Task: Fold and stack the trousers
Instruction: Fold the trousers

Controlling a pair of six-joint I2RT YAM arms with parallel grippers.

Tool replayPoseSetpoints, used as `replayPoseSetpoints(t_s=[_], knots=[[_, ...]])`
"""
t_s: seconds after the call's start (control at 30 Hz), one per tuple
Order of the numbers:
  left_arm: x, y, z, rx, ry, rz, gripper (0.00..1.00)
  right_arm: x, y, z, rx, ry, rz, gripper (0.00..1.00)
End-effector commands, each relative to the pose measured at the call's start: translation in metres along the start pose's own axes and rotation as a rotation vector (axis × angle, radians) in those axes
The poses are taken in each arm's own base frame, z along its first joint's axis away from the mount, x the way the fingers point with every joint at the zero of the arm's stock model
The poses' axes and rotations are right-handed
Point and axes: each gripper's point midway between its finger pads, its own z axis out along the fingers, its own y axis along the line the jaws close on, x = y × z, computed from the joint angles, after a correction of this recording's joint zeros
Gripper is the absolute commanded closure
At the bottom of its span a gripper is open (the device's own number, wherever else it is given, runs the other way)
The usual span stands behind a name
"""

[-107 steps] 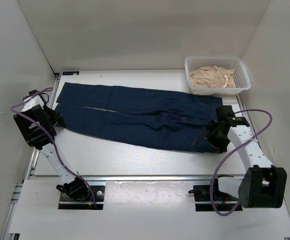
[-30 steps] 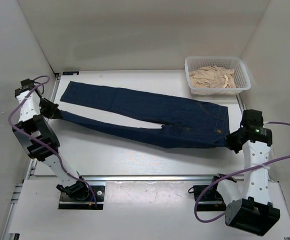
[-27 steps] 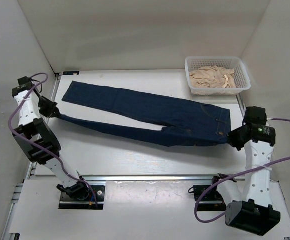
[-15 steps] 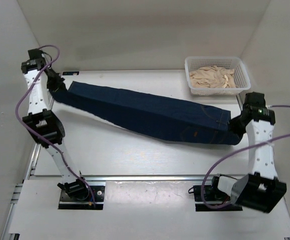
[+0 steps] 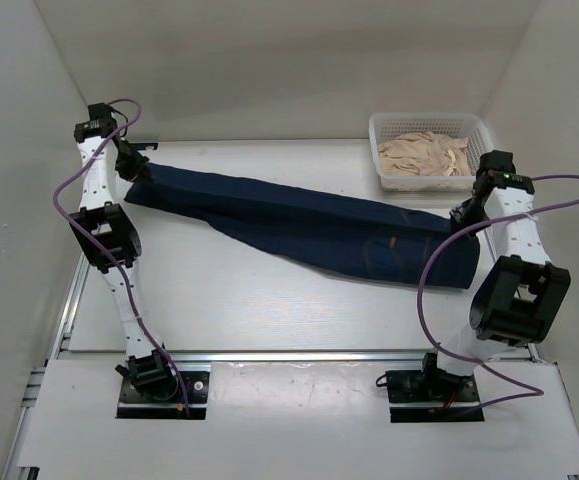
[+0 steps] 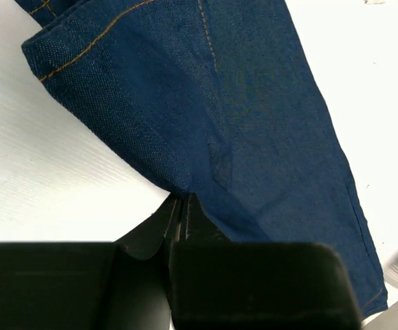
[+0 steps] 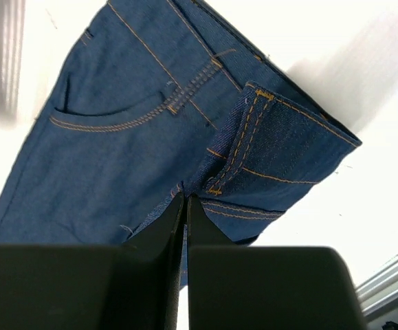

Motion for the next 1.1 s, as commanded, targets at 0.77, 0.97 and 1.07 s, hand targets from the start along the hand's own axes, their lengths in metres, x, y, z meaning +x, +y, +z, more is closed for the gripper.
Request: replayPoseSetpoints(t_s=[0.77,0.97,1.07], knots=[[-0.014,0.109,-0.176,-0.178,-0.354,-0.050,0.90,-0.038,-0.057,-0.089,-0.011,-0.345,0.007,1.00],[-0.005,0.112,-0.194,-0.160,-0.386,-0.047,0.90,-0.031,-0.076,-0.107,-0.029,-0.393,0.014,1.00],[-0.010,0.110,-0.197,-0.155,-0.398,-0.046,0.90,-0.031,-0.079,-0.110,-0.023,-0.400,0.015,1.00]])
